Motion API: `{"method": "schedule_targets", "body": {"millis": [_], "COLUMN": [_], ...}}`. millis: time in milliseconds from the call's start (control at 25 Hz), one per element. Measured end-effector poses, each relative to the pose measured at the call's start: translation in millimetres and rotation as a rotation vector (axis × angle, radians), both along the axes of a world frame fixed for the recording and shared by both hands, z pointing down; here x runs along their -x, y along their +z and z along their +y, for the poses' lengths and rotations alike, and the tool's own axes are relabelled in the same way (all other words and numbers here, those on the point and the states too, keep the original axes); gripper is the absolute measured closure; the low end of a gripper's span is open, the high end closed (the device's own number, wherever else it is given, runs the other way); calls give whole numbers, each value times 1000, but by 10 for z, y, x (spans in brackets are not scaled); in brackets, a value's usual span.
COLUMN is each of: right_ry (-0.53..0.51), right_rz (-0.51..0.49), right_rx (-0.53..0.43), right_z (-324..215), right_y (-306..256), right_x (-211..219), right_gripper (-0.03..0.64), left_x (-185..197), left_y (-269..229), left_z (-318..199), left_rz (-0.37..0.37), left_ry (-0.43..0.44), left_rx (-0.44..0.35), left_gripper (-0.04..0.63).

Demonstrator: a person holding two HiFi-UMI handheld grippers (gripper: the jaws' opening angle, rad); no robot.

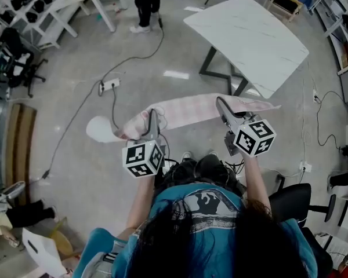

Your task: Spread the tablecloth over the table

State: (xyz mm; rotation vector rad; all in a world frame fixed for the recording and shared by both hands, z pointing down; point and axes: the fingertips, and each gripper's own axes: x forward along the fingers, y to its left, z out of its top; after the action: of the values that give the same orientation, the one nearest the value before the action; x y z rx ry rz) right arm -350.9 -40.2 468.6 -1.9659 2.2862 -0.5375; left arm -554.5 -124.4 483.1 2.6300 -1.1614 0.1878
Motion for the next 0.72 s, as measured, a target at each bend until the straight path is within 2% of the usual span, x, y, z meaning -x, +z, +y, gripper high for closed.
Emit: {"method": "schedule_targets", "body": {"millis": [200,400,520,720], "right_ry": [-82,-180,-243,-347], "right_rz": [-1,-24,-39,-92], "right_rx": [5,-13,-21,-37], "right_z": [-265,-509,-666,-750], "right_y": [-79,-124,-187,-259], "right_x": [-99,-368,-532,-881], "right_gripper": [555,554,554,555], "left_x": [-44,-271,-401,-712], "left_y": [-69,-127,-198,-330], "left_z": [-113,-204,-237,-124], "left_rz": [12,10,15,-4], "left_ry": [-32,-73,-137,-248], "left_rx": [3,-14,-28,-97], "left_gripper": [509,508,508,509]}}
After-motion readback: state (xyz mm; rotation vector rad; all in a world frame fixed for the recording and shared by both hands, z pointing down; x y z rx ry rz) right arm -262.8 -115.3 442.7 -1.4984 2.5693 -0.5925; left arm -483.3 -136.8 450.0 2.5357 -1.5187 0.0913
